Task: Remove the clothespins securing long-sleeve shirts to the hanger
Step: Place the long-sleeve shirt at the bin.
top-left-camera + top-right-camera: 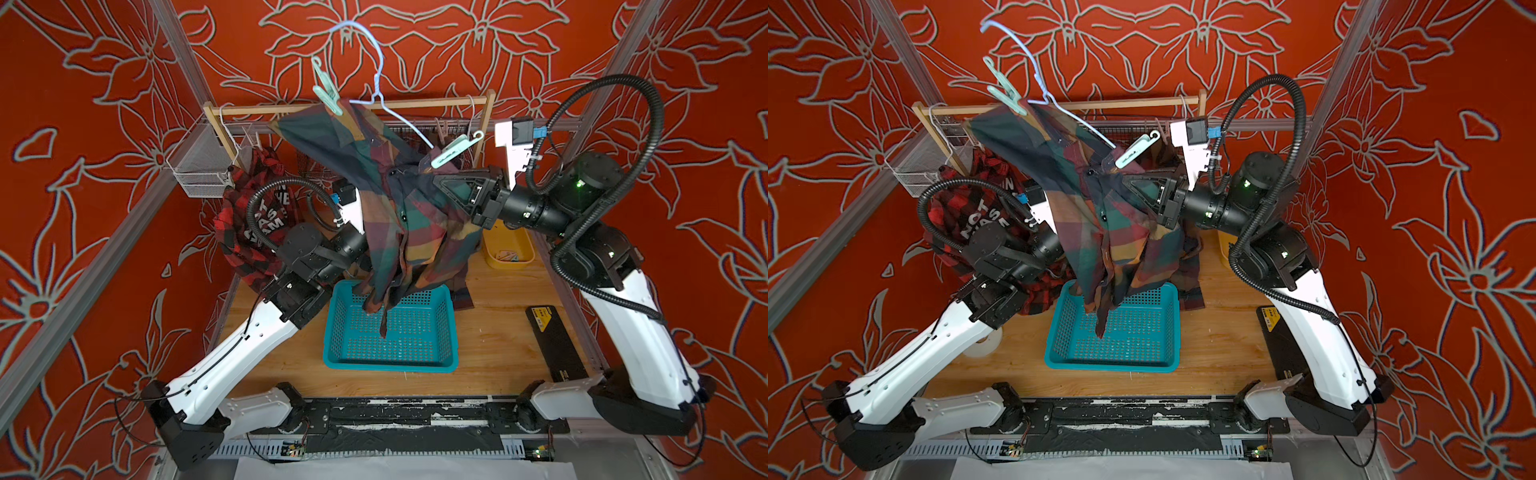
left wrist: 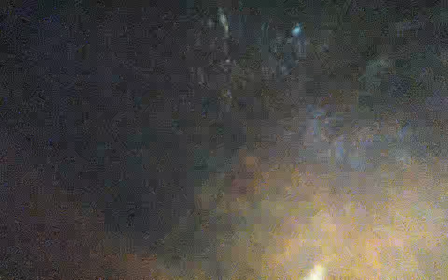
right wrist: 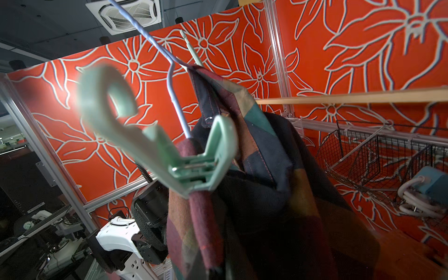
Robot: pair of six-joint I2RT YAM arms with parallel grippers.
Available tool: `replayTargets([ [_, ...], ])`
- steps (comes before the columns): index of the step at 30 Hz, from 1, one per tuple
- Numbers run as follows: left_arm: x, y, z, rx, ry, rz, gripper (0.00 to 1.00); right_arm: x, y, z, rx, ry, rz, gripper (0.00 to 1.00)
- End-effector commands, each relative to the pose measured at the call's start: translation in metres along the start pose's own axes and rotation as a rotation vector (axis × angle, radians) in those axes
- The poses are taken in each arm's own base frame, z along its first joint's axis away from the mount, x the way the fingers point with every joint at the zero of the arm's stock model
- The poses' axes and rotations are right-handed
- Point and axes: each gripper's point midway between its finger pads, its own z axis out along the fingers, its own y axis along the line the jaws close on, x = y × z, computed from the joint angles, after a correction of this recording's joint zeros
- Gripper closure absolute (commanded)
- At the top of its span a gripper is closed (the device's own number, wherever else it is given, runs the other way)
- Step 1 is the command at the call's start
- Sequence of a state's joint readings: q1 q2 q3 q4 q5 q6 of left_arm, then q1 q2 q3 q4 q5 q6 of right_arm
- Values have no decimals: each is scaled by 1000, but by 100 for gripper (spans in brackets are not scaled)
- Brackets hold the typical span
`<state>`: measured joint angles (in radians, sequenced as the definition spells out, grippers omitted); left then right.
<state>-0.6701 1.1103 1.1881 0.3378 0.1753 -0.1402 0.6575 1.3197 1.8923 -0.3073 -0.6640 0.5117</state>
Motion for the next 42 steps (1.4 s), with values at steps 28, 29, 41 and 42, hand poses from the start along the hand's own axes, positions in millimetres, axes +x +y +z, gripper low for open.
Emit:
replayTargets([
  [28,210,71,-131,-425,529,30,22,191,-112,-33,163,124,148,100],
  [29,207,73,-136,-441,533,43,22,193,-114,-34,167,137,137,100],
  [41,82,39,-124,-299,305,232,24,243,-139,-42,249,297,117,100],
  [42,74,37,-118,-287,279,239,24,248,-141,-42,250,309,121,100],
])
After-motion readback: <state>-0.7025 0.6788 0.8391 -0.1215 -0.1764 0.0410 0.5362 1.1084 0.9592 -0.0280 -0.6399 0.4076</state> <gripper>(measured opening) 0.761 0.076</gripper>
